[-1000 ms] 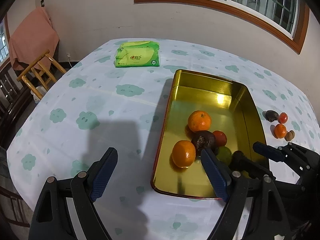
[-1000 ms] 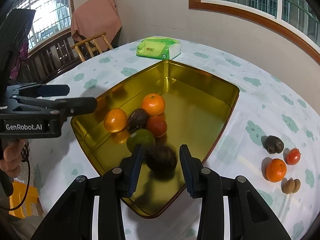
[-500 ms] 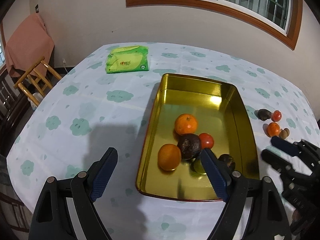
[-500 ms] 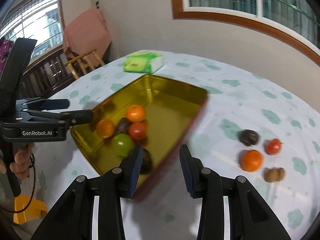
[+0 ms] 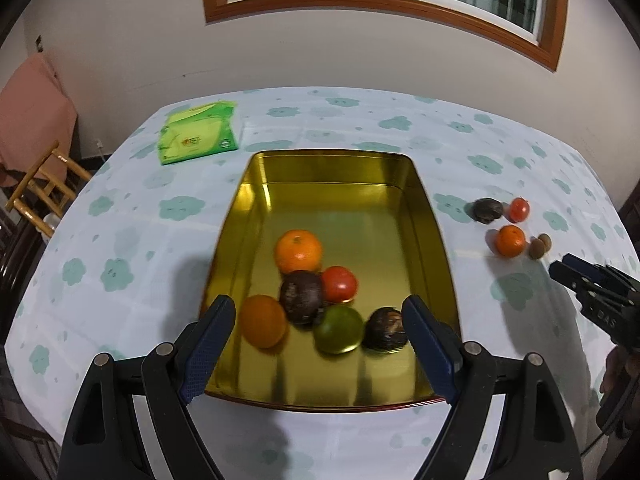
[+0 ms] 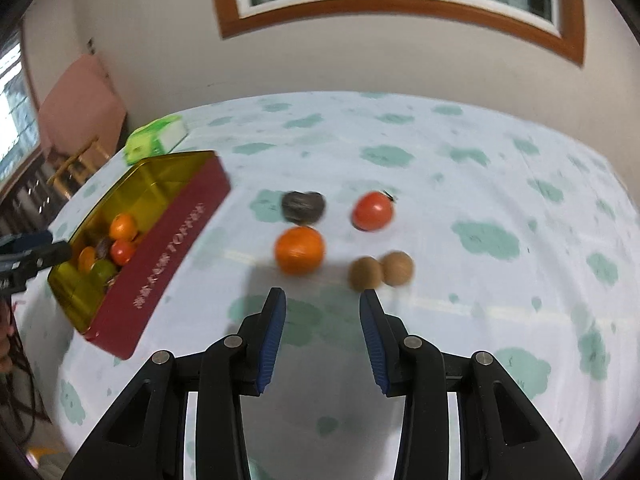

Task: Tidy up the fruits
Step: 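Move the open right gripper to the two small brown round fruits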

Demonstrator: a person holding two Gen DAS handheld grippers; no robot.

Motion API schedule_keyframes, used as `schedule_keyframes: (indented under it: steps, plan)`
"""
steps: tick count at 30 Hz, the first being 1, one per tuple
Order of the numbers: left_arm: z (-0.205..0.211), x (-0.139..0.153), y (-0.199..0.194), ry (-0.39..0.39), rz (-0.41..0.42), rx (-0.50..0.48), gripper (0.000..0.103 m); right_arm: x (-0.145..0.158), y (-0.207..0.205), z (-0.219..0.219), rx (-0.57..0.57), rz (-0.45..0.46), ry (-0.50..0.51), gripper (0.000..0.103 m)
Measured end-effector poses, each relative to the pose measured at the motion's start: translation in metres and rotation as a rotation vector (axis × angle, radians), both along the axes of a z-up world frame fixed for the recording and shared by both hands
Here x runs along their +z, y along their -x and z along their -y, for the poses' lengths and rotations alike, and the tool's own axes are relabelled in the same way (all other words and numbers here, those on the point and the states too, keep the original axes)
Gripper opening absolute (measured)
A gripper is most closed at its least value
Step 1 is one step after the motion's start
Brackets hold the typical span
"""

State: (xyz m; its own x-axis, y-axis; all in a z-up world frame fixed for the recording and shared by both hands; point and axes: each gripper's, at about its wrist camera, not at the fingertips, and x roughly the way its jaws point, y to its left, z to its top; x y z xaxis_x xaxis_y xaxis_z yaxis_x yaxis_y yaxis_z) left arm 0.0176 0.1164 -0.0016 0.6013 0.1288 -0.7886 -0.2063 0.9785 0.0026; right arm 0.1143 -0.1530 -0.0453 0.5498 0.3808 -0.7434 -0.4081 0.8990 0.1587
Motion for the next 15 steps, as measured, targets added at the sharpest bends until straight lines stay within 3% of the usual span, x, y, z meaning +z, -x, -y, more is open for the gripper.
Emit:
schedule_keyframes:
  steps: [15]
  plan:
    - [0.007, 0.000, -0.005, 0.007, 0.002, -0.020, 0.083, -0.022, -0.046, -0.011, -0.133, -0.070, 0.004, 0.048]
